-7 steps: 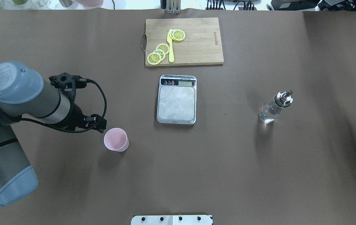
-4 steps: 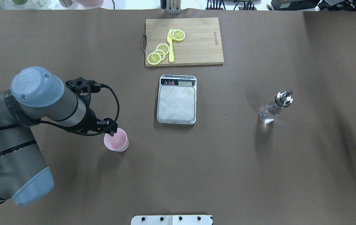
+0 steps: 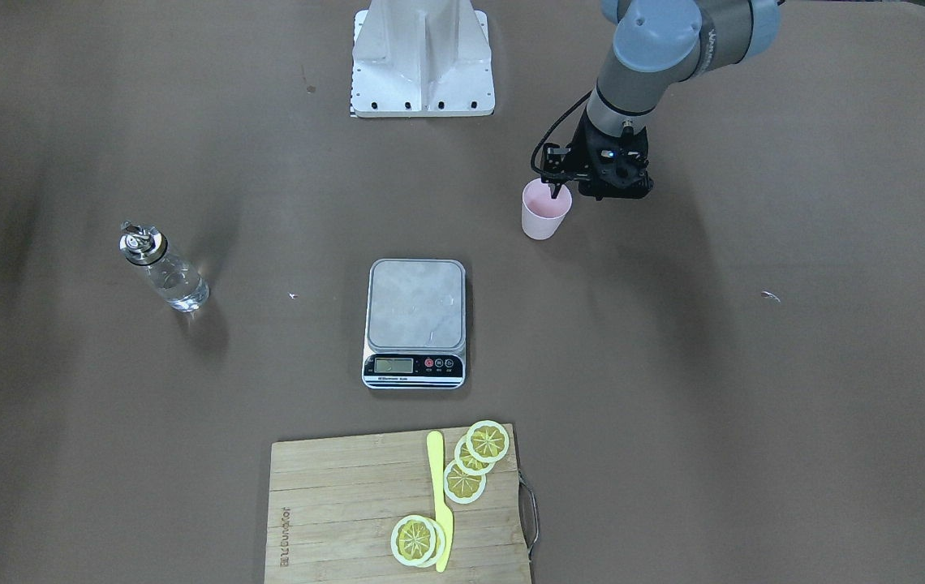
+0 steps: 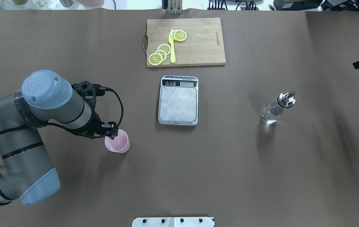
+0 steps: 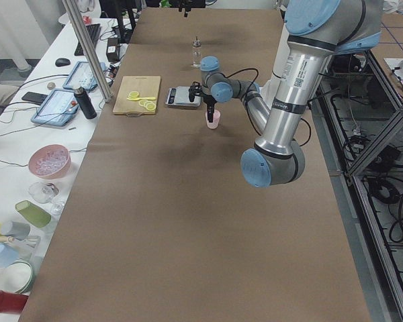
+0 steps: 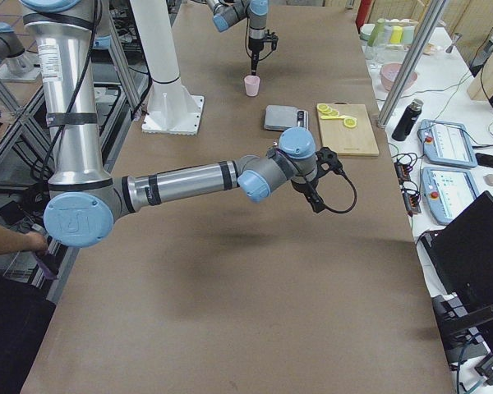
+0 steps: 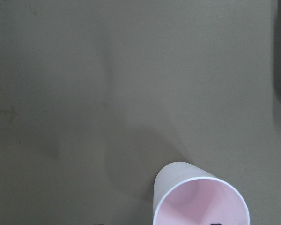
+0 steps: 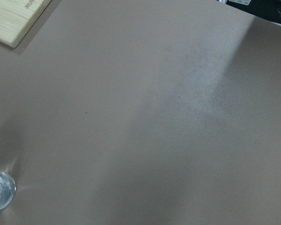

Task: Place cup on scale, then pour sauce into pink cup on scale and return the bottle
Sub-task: 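Lower the left gripper onto the pink cup rim and grasp it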

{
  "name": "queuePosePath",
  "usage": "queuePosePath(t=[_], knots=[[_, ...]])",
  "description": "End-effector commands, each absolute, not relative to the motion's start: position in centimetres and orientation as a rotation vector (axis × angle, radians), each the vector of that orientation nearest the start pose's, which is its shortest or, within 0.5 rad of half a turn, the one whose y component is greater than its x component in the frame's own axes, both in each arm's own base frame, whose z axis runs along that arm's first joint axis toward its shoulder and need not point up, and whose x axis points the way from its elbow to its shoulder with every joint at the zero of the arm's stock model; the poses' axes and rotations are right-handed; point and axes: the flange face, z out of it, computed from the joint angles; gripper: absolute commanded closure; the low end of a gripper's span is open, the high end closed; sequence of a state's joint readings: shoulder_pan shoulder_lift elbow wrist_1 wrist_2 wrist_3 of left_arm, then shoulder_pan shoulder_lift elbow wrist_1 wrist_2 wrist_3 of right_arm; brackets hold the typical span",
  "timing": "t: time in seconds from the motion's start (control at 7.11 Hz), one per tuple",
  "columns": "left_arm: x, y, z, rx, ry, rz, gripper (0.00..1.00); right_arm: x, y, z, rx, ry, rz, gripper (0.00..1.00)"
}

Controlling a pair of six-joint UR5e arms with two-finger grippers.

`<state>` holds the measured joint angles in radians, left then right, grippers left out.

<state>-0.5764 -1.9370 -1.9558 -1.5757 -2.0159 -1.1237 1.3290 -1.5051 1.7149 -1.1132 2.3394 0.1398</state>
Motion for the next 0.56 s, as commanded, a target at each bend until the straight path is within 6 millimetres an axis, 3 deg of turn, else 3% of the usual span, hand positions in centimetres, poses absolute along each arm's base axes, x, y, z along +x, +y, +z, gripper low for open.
queuePosePath(t=[0.0, 0.42], knots=[[44.32, -39.4, 30.11, -0.001, 0.868, 0.05, 0.32, -6.86, -53.46, 49.68, 0.485, -0.85, -0.351, 0.01], [44.78, -39.32, 30.33, -0.002, 0.879, 0.057, 0.33, -6.94, -53.5, 49.51, 0.489, -0.85, -0.354, 0.01]])
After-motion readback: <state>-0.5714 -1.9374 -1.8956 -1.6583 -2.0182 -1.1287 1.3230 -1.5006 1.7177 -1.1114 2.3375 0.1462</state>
